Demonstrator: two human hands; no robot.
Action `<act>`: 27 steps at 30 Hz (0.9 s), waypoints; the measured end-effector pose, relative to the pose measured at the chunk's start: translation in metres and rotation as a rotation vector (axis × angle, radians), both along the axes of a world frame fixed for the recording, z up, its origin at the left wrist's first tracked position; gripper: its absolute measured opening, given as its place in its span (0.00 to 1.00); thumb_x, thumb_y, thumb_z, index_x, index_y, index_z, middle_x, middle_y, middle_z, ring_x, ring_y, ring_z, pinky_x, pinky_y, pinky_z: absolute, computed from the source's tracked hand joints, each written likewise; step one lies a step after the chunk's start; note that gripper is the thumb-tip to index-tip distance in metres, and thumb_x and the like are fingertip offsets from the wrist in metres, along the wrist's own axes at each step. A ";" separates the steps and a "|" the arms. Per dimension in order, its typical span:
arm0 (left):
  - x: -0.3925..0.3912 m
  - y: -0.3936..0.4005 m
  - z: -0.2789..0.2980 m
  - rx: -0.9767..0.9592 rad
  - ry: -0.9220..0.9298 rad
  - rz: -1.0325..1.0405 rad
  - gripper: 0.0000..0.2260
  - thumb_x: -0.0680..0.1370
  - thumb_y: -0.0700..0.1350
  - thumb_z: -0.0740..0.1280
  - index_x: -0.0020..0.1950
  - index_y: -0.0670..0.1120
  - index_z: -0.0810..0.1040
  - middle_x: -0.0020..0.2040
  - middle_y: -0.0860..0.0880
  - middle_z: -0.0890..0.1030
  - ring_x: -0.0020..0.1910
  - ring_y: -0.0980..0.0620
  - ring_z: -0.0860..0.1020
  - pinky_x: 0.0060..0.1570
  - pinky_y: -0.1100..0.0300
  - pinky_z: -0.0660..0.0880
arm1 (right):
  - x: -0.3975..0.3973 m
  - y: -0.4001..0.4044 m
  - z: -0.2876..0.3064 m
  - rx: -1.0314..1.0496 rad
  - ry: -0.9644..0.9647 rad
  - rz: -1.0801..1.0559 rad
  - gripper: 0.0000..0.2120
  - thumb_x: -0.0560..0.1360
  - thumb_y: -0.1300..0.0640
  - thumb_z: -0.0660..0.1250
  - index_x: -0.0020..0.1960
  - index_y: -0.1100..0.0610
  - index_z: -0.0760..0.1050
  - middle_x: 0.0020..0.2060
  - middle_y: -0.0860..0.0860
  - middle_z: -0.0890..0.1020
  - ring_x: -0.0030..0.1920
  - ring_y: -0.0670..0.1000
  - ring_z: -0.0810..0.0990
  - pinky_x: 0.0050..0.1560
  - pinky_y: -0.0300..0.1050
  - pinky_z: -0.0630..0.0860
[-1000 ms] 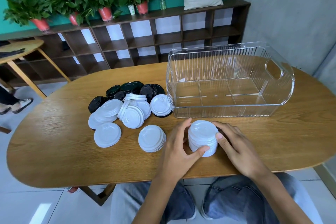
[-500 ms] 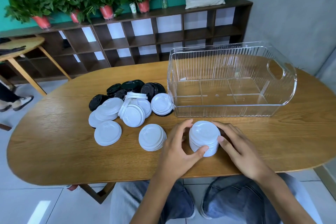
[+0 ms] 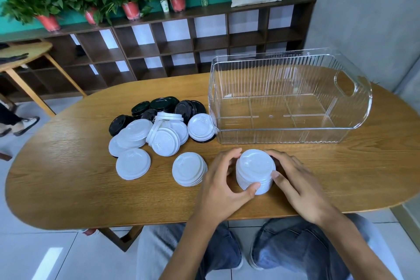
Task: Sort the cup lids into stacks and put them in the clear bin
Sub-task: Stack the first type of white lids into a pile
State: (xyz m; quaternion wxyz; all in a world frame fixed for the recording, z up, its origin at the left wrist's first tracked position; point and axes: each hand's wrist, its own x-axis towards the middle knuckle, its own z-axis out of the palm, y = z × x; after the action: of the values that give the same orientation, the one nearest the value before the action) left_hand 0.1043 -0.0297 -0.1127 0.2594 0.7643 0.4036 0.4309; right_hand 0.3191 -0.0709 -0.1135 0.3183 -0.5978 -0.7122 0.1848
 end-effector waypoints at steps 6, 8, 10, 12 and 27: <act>0.000 -0.001 0.001 -0.038 -0.003 0.006 0.33 0.71 0.57 0.76 0.74 0.54 0.70 0.67 0.65 0.74 0.67 0.62 0.74 0.61 0.65 0.77 | -0.001 0.001 0.000 0.018 -0.011 -0.006 0.23 0.81 0.35 0.47 0.73 0.39 0.62 0.61 0.31 0.73 0.61 0.38 0.71 0.61 0.47 0.69; 0.001 -0.002 0.003 -0.048 -0.010 0.005 0.33 0.71 0.57 0.76 0.74 0.53 0.71 0.66 0.65 0.74 0.67 0.61 0.75 0.60 0.66 0.77 | -0.002 0.001 0.000 0.023 -0.010 -0.008 0.23 0.81 0.36 0.47 0.73 0.39 0.62 0.61 0.32 0.74 0.61 0.38 0.71 0.61 0.47 0.69; 0.001 -0.002 0.004 -0.055 -0.015 0.007 0.34 0.70 0.57 0.76 0.74 0.52 0.72 0.65 0.65 0.75 0.66 0.61 0.76 0.60 0.65 0.77 | -0.003 0.000 0.001 0.028 0.000 -0.010 0.22 0.81 0.36 0.48 0.73 0.39 0.63 0.61 0.33 0.74 0.61 0.39 0.72 0.61 0.46 0.69; 0.001 -0.002 0.004 -0.059 -0.013 0.012 0.34 0.70 0.57 0.76 0.74 0.51 0.72 0.65 0.66 0.74 0.65 0.62 0.75 0.60 0.66 0.77 | -0.003 0.001 0.003 0.025 0.014 -0.010 0.22 0.81 0.37 0.49 0.73 0.39 0.64 0.63 0.35 0.75 0.62 0.41 0.72 0.62 0.47 0.69; 0.003 -0.001 0.001 -0.091 0.023 0.032 0.35 0.68 0.61 0.74 0.74 0.52 0.73 0.62 0.68 0.74 0.64 0.63 0.75 0.59 0.68 0.76 | -0.007 0.001 0.005 -0.002 0.012 -0.027 0.24 0.80 0.39 0.49 0.73 0.44 0.66 0.63 0.38 0.76 0.62 0.42 0.71 0.64 0.52 0.69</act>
State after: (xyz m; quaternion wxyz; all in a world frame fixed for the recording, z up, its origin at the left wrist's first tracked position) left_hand 0.1074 -0.0303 -0.1119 0.2825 0.7500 0.4380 0.4073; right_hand 0.3125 -0.0696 -0.1085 0.3245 -0.6066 -0.7018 0.1849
